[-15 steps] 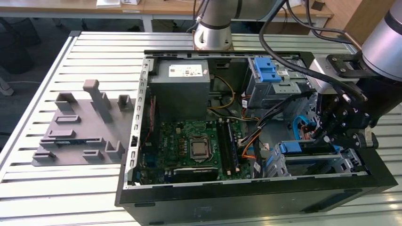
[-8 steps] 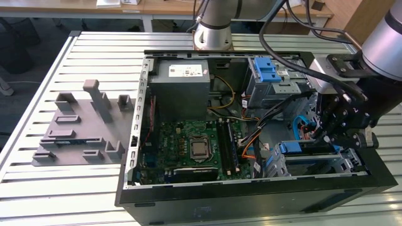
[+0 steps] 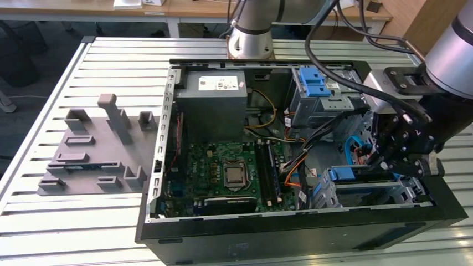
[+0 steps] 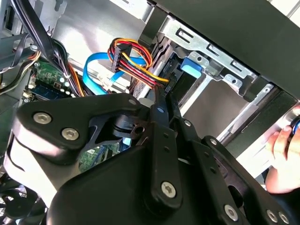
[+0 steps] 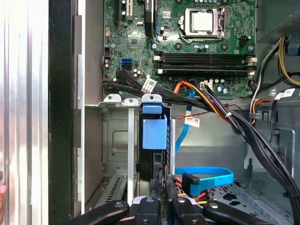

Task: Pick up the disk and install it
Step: 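Insert the first disk wire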

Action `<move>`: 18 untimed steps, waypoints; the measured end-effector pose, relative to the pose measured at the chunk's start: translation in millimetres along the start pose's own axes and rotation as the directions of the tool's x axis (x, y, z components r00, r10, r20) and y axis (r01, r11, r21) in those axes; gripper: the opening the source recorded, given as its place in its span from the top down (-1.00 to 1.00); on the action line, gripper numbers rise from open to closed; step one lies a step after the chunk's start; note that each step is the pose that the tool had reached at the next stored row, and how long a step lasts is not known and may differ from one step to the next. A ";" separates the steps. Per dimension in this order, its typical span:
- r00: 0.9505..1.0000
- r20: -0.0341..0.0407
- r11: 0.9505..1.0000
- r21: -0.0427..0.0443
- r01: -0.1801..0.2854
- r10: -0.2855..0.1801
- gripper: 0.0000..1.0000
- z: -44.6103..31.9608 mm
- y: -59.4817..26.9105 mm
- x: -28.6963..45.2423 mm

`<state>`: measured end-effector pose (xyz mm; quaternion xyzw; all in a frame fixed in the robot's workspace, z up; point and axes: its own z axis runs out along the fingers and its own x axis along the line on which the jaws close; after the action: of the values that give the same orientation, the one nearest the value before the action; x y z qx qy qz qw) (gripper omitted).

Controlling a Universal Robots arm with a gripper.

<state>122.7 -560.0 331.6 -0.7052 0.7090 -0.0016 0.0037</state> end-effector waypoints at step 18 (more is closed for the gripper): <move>1.000 0.000 1.000 -0.003 0.000 0.000 0.55 -6.2 -2.3 0.0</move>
<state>124.9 -560.0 337.8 -0.7052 0.7090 -0.0005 0.0025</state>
